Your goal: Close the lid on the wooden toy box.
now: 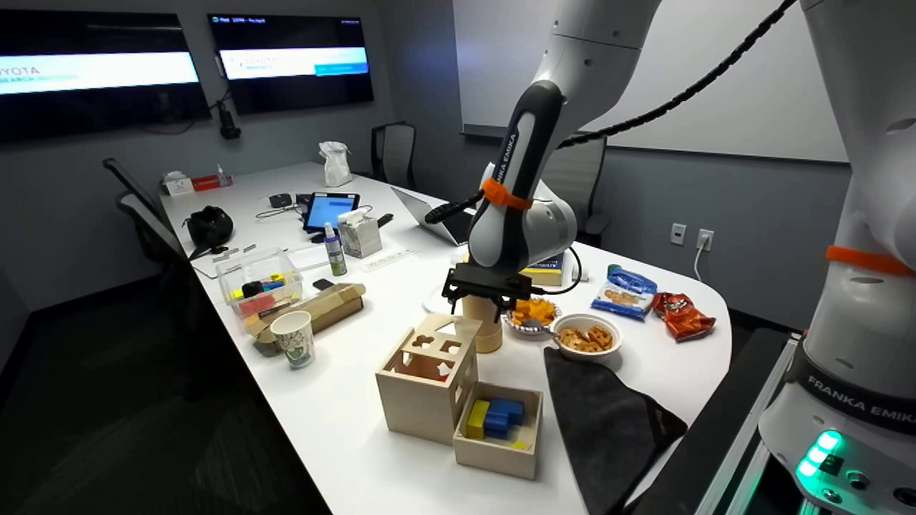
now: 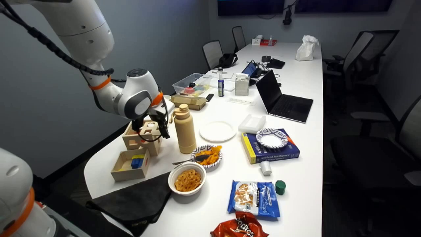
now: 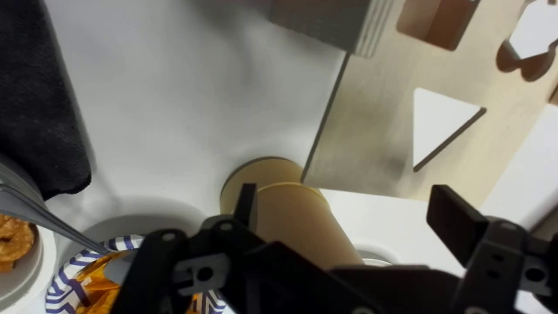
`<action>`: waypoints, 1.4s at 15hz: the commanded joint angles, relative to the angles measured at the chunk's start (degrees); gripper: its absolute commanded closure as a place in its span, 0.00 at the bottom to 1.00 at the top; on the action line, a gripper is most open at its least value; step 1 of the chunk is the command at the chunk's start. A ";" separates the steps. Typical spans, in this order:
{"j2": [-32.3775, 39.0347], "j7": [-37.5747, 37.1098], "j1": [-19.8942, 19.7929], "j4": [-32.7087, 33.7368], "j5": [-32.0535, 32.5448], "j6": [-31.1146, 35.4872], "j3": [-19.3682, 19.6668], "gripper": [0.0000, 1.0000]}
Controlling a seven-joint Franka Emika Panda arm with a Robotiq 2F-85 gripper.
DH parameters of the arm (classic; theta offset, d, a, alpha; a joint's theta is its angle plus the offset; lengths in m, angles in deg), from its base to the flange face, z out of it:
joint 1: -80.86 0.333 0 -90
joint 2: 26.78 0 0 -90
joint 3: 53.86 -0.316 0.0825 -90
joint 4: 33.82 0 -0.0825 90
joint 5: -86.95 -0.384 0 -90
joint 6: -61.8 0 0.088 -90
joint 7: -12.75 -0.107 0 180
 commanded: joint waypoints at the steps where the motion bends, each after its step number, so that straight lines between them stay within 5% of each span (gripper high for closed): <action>1: 2.87 0.97 4.08 1.97 -2.35 2.61 3.36 0.00; 12: 7.14 2.34 11.14 4.56 -7.32 6.75 8.30 0.00; 21: 5.64 3.66 7.88 4.45 -7.84 6.00 3.68 0.00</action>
